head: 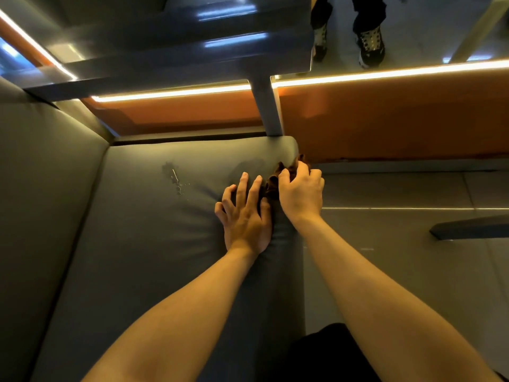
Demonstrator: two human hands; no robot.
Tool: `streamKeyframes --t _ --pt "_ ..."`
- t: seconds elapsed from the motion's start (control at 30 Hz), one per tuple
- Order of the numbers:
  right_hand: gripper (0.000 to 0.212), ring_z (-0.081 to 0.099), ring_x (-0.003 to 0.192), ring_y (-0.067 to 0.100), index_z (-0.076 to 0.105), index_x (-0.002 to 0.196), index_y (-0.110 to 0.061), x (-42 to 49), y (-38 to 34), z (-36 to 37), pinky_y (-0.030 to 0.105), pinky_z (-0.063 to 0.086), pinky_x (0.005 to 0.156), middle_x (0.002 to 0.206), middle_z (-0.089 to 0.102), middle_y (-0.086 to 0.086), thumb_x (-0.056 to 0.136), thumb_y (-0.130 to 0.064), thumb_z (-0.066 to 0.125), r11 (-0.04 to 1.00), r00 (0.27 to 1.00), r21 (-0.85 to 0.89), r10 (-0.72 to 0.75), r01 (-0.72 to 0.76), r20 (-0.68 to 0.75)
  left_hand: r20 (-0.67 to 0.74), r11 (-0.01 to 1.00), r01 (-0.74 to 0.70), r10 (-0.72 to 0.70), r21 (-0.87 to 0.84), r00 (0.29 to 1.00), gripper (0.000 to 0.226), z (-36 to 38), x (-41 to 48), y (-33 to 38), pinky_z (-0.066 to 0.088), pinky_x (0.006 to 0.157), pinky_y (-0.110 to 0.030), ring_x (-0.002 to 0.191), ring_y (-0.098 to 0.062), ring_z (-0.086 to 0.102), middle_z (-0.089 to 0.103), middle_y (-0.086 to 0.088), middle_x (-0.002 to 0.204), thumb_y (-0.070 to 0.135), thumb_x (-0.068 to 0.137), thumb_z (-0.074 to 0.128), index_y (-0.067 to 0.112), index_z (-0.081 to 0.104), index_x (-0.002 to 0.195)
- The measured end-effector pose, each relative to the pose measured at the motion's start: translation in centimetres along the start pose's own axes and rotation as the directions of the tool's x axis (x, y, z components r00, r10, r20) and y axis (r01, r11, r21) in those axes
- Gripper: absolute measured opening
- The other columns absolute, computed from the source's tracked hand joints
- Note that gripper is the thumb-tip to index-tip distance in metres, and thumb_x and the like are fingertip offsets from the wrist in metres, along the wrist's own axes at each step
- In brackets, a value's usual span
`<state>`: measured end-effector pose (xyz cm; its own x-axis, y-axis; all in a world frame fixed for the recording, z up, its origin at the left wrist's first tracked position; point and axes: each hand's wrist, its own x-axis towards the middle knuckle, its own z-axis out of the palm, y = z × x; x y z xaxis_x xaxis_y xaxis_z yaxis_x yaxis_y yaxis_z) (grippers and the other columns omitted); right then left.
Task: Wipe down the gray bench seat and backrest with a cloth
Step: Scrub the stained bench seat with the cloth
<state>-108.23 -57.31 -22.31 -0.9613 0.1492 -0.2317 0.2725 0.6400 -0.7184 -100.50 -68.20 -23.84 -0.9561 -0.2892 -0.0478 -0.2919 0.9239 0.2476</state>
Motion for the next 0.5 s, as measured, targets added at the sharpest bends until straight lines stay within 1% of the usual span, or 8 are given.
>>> streamKeyframes --t 0.07,0.13,0.23,0.3,0.4,0.5 --pt "0.048 0.047 0.121 0.031 0.052 0.140 -0.012 -0.8 0.2 -0.1 0.041 0.045 0.095 0.131 0.050 0.014 0.103 -0.042 0.044 0.998 0.999 -0.044 -0.036 0.035 -0.023 -0.003 1.000 -0.002 0.002 0.001 1.000 0.059 0.0 -0.2 -0.1 0.012 0.117 -0.048 0.147 -0.023 0.013 0.012 0.009 0.168 0.054 0.099 0.012 0.043 0.022 0.156" --pt "0.046 0.047 0.119 0.030 0.052 0.139 -0.011 -1.6 0.2 -0.3 0.040 0.046 0.093 0.129 0.049 0.014 0.104 -0.039 0.043 0.994 0.996 -0.075 -0.082 0.080 -0.020 -0.003 1.000 -0.001 0.001 0.007 1.000 0.056 0.0 -0.3 -0.1 0.011 0.117 -0.047 0.147 -0.022 0.012 0.012 0.010 0.168 0.053 0.101 0.015 0.044 0.022 0.156" --pt "0.041 0.047 0.115 0.030 0.052 0.137 -0.010 -2.3 -0.6 -0.9 0.038 0.046 0.093 0.128 0.047 0.015 0.106 -0.033 0.041 0.974 0.985 -0.148 -0.167 0.171 0.038 0.008 0.999 0.036 -0.037 0.011 0.999 0.055 -0.2 0.0 0.0 0.011 0.117 -0.048 0.147 -0.022 0.012 0.011 0.011 0.168 0.049 0.102 0.023 0.045 0.021 0.156" --pt "0.037 0.047 0.113 0.030 0.055 0.135 -0.012 -2.8 -1.0 -1.4 0.040 0.048 0.092 0.127 0.049 0.014 0.106 -0.030 0.039 0.951 0.972 -0.203 -0.223 0.234 0.075 0.022 0.999 0.033 -0.034 0.037 0.999 0.055 -0.1 0.0 0.0 0.014 0.117 -0.051 0.147 -0.024 0.013 0.010 0.009 0.168 0.047 0.102 0.028 0.044 0.020 0.157" --pt "0.036 0.046 0.115 0.033 0.058 0.135 -0.015 -3.4 -2.2 -2.0 0.041 0.045 0.094 0.132 0.049 0.014 0.107 -0.025 0.038 0.917 0.953 -0.270 -0.259 0.293 0.155 0.054 0.996 0.002 -0.007 0.093 0.999 0.065 0.0 0.1 -0.3 0.019 0.116 -0.055 0.147 -0.030 0.015 0.008 0.004 0.169 0.048 0.099 0.044 0.040 0.017 0.158" --pt "0.035 0.043 0.120 0.033 0.060 0.134 -0.018 -3.4 -3.3 -1.9 0.042 0.042 0.099 0.137 0.049 0.011 0.108 -0.024 0.038 0.908 0.933 -0.255 -0.279 0.333 0.228 0.090 0.990 -0.029 0.016 0.140 0.996 0.075 0.2 0.1 -0.3 0.017 0.115 -0.055 0.147 -0.034 0.011 0.004 0.000 0.169 0.055 0.092 0.042 0.037 0.010 0.158"
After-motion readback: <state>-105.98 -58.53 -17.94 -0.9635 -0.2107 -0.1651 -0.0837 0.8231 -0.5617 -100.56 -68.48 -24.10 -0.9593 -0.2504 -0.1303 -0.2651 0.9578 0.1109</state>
